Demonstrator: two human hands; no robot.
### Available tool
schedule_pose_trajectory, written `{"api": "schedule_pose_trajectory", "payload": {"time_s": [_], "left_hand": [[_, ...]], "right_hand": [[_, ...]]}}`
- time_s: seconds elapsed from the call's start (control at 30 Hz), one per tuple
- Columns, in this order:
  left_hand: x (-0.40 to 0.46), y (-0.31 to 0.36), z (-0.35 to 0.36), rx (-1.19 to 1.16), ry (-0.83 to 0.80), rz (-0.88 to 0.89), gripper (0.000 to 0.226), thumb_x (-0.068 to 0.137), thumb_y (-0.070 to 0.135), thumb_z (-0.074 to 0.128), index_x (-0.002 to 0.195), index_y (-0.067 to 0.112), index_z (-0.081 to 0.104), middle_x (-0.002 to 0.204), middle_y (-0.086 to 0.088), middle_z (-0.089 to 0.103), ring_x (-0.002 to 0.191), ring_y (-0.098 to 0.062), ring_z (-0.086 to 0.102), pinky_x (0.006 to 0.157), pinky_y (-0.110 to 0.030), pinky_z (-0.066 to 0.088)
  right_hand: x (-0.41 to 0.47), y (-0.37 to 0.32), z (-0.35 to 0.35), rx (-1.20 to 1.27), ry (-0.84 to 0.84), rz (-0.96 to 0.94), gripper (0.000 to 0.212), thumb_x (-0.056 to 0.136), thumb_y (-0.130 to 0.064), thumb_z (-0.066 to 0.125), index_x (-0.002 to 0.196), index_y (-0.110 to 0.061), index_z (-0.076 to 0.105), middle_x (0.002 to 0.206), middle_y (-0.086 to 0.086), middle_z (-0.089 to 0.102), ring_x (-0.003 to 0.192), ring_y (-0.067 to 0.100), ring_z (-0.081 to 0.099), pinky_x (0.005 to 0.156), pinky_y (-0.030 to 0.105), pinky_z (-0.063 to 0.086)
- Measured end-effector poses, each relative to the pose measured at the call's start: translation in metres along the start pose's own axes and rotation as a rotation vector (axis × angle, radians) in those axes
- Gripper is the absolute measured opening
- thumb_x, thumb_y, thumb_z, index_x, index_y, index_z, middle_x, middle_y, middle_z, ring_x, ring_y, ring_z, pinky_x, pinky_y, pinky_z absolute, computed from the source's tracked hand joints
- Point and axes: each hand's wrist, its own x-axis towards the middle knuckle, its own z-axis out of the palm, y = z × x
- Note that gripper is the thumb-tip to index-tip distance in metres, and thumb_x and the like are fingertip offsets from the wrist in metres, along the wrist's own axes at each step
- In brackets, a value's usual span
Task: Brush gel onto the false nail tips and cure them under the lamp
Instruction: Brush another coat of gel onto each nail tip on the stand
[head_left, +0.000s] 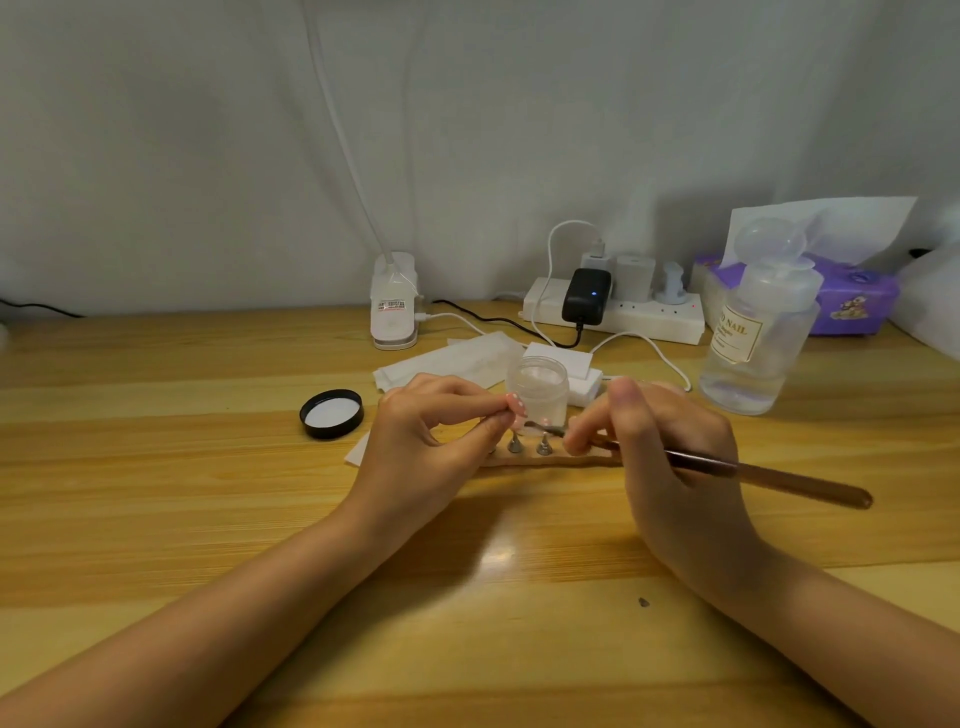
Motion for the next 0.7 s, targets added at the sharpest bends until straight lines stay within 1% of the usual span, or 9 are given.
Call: {"api": "schedule_pose_trajectory", "payload": {"time_s": [0.07,0.13,0.17,0.23,0.33,0.4,0.5,0.57,0.7], "left_hand": [[-0.0003,0.0003,-0.0002,0.007,0.000,0.007,0.016,0.075,0.024,0.065,0.090,0.029,0.069,0.078,0.017,0.065,0.081,-0.003,0.055,0.074,-0.021,0.041],[-0.0009,0.0003,-0.0005,0.011,0.004,0.013,0.015,0.075,0.023,0.066,0.089,0.029,0.068,0.078,0.016,0.065,0.081,-0.003,0.055,0.074,-0.021,0.041],[-0.0009,0.0004,-0.0005,0.011,0.005,0.013,0.016,0.075,0.024,0.065,0.091,0.027,0.069,0.078,0.015,0.065,0.080,-0.004,0.055,0.074,-0.022,0.041],[-0.0007,0.0009,-0.0006,0.009,0.001,0.007,0.019,0.075,0.025,0.065,0.093,0.025,0.069,0.079,0.013,0.066,0.081,-0.005,0.056,0.074,-0.022,0.041],[-0.0008,0.0013,-0.0006,0.004,-0.003,-0.003,0.018,0.076,0.017,0.069,0.091,0.027,0.069,0.079,0.013,0.067,0.081,-0.005,0.055,0.075,-0.024,0.042],[-0.0010,0.0015,-0.0009,0.005,-0.001,0.001,0.020,0.076,0.013,0.070,0.090,0.028,0.069,0.078,0.013,0.067,0.081,-0.005,0.055,0.075,-0.025,0.042],[-0.0010,0.0018,-0.0007,0.011,-0.006,-0.003,0.020,0.076,0.011,0.071,0.091,0.024,0.070,0.078,0.013,0.066,0.081,-0.005,0.055,0.075,-0.025,0.042],[-0.0010,0.0020,-0.0008,0.008,-0.006,-0.009,0.020,0.076,0.011,0.071,0.093,0.022,0.070,0.078,0.011,0.067,0.080,-0.005,0.055,0.075,-0.026,0.042],[-0.0007,0.0025,-0.0002,0.004,-0.002,-0.002,0.020,0.076,0.014,0.070,0.093,0.024,0.070,0.078,0.011,0.067,0.081,-0.006,0.056,0.075,-0.025,0.042]], "right_hand": [[0.0015,0.0009,0.0017,-0.042,-0.038,-0.041,0.036,0.092,-0.024,0.037,0.070,-0.019,0.065,0.067,-0.011,0.062,0.069,0.001,0.059,0.072,0.036,0.044],[0.0021,0.0030,0.0042,-0.088,-0.075,-0.080,0.034,0.092,-0.024,0.040,0.073,-0.016,0.067,0.072,-0.015,0.061,0.072,0.000,0.058,0.073,0.037,0.044],[0.0019,0.0042,0.0045,-0.098,-0.082,-0.091,0.034,0.092,-0.024,0.040,0.072,-0.016,0.067,0.072,-0.017,0.060,0.072,0.000,0.058,0.073,0.038,0.044],[0.0015,0.0069,0.0024,-0.094,-0.054,-0.100,0.037,0.093,-0.023,0.040,0.066,-0.017,0.065,0.066,-0.014,0.061,0.067,0.002,0.058,0.072,0.039,0.043],[0.0021,0.0083,-0.0008,-0.088,0.007,-0.100,0.042,0.094,-0.023,0.036,0.062,-0.017,0.063,0.062,-0.011,0.060,0.064,0.002,0.056,0.071,0.035,0.041],[0.0030,0.0077,0.0004,-0.105,-0.014,-0.117,0.039,0.093,-0.023,0.037,0.067,-0.016,0.065,0.067,-0.013,0.059,0.067,0.001,0.055,0.072,0.033,0.041],[0.0040,0.0076,0.0038,-0.139,-0.080,-0.152,0.035,0.093,-0.024,0.040,0.074,-0.015,0.068,0.074,-0.019,0.057,0.070,0.005,0.057,0.070,0.037,0.043],[0.0037,0.0081,0.0034,-0.117,-0.071,-0.140,0.038,0.093,-0.026,0.039,0.070,-0.014,0.067,0.071,-0.019,0.057,0.067,0.005,0.057,0.067,0.039,0.043],[0.0024,0.0092,-0.0018,-0.057,0.013,-0.071,0.045,0.094,-0.024,0.035,0.061,-0.014,0.064,0.060,-0.009,0.061,0.063,0.003,0.057,0.067,0.038,0.043]]}}
